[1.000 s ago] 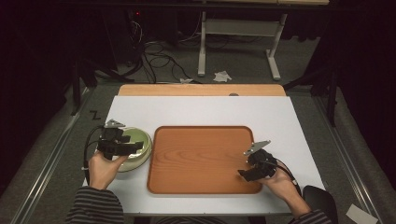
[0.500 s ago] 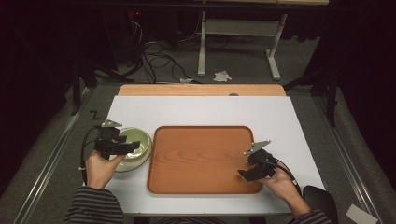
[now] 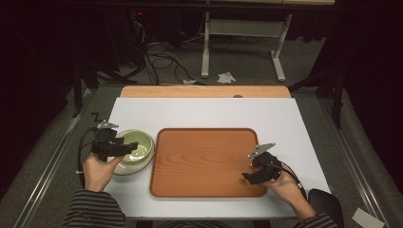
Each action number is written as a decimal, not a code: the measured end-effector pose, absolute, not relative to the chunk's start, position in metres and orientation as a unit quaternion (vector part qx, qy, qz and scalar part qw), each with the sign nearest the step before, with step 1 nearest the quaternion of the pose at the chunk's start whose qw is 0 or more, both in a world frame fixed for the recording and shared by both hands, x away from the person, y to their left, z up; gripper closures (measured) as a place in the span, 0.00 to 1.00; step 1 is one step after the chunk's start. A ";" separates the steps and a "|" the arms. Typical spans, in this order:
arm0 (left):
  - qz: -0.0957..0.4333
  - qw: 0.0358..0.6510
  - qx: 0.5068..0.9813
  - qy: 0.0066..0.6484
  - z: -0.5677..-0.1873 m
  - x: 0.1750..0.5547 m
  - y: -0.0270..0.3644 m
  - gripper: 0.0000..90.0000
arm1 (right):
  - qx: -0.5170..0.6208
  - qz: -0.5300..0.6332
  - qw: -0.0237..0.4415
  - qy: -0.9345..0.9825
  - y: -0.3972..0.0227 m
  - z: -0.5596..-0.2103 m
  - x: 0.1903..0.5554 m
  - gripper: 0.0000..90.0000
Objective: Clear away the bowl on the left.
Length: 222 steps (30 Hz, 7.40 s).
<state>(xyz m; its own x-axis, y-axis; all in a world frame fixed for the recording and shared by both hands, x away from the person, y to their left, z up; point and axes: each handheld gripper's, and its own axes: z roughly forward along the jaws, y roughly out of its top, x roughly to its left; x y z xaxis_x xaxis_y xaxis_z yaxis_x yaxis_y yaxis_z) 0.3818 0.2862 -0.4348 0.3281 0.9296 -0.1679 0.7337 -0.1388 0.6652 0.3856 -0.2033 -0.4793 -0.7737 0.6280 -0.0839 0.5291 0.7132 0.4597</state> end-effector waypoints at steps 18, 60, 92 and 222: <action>0.152 0.330 0.723 0.588 -0.441 0.385 0.302 0.39 | 0.316 0.211 0.117 0.918 -0.203 -0.480 0.385 0.37; 0.095 0.271 0.711 0.642 -0.473 0.407 0.311 0.54 | 0.313 0.205 0.116 0.920 -0.202 -0.481 0.386 0.37; 0.058 0.274 0.699 0.658 -0.477 0.411 0.322 0.93 | 0.311 0.205 0.116 0.921 -0.201 -0.481 0.385 0.37; 0.019 0.340 0.820 0.460 -0.424 0.430 0.157 0.93 | 0.315 0.215 0.120 0.916 -0.205 -0.478 0.385 0.37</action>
